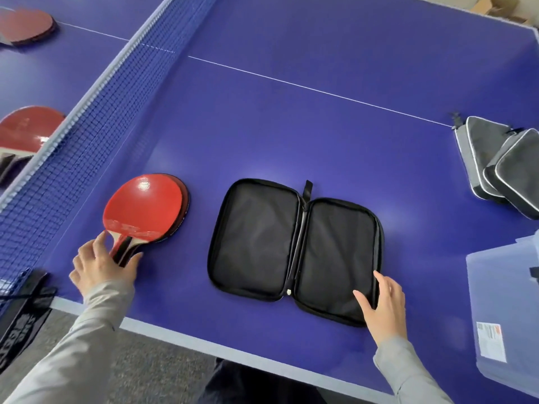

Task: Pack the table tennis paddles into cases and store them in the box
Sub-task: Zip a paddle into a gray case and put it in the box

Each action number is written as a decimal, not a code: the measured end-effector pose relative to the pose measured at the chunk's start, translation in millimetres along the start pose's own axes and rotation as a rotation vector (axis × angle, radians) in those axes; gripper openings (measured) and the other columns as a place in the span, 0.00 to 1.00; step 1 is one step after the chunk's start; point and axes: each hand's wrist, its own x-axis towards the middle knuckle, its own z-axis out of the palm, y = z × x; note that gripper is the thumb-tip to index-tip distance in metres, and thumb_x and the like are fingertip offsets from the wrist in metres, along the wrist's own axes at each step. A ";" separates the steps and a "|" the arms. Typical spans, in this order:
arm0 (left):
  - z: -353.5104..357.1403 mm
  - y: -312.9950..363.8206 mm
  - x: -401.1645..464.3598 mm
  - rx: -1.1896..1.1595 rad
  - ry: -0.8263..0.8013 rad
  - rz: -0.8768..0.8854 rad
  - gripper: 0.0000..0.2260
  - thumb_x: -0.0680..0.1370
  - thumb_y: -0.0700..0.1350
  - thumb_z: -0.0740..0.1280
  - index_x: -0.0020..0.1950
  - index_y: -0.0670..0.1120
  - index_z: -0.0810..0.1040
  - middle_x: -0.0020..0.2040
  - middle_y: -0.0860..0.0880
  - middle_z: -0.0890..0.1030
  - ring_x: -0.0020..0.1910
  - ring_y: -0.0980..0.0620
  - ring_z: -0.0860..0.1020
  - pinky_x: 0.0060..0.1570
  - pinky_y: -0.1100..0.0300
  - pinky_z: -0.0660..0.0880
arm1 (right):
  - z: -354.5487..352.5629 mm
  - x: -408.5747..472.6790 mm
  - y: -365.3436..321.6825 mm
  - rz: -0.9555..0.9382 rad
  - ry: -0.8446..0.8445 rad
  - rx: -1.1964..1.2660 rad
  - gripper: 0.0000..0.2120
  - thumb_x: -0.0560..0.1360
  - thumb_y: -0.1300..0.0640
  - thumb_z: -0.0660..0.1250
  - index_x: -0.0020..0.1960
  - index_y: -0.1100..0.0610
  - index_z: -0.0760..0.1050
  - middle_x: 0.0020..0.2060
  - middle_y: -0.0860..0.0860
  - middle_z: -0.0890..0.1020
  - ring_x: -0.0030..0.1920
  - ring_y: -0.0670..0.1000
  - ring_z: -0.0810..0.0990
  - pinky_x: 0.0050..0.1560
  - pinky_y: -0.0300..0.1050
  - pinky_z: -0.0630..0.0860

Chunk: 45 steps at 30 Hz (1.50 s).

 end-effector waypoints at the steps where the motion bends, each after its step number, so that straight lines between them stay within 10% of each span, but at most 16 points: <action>1: 0.1 -3.1 3.2 0.006 -0.047 -0.036 0.32 0.66 0.50 0.77 0.67 0.45 0.69 0.62 0.38 0.71 0.62 0.35 0.69 0.61 0.39 0.66 | 0.0 0.2 0.3 0.001 -0.010 -0.002 0.29 0.73 0.52 0.71 0.70 0.58 0.67 0.65 0.58 0.69 0.64 0.58 0.67 0.59 0.56 0.71; 12: 1.5 -26.1 30.5 -0.036 -0.277 -0.036 0.12 0.67 0.44 0.77 0.43 0.41 0.77 0.40 0.40 0.75 0.40 0.38 0.74 0.42 0.49 0.72 | -3.4 -1.2 -0.4 0.024 -0.091 -0.074 0.27 0.75 0.50 0.67 0.71 0.55 0.65 0.70 0.55 0.64 0.68 0.55 0.61 0.63 0.54 0.70; 24: 9.8 -27.5 17.0 -0.157 -0.216 -0.085 0.13 0.67 0.46 0.76 0.35 0.45 0.72 0.31 0.45 0.74 0.33 0.40 0.73 0.34 0.53 0.68 | -4.9 -6.3 2.1 0.029 -0.167 -0.202 0.31 0.77 0.46 0.63 0.76 0.51 0.55 0.76 0.52 0.54 0.74 0.54 0.56 0.66 0.53 0.67; 45: 44.5 176.0 -152.0 -0.407 -0.332 -0.042 0.11 0.69 0.48 0.73 0.34 0.47 0.72 0.38 0.47 0.75 0.35 0.45 0.74 0.38 0.54 0.71 | -1.7 -10.4 13.5 -0.039 -0.155 -0.222 0.32 0.77 0.41 0.59 0.76 0.49 0.52 0.76 0.50 0.53 0.75 0.51 0.55 0.67 0.50 0.65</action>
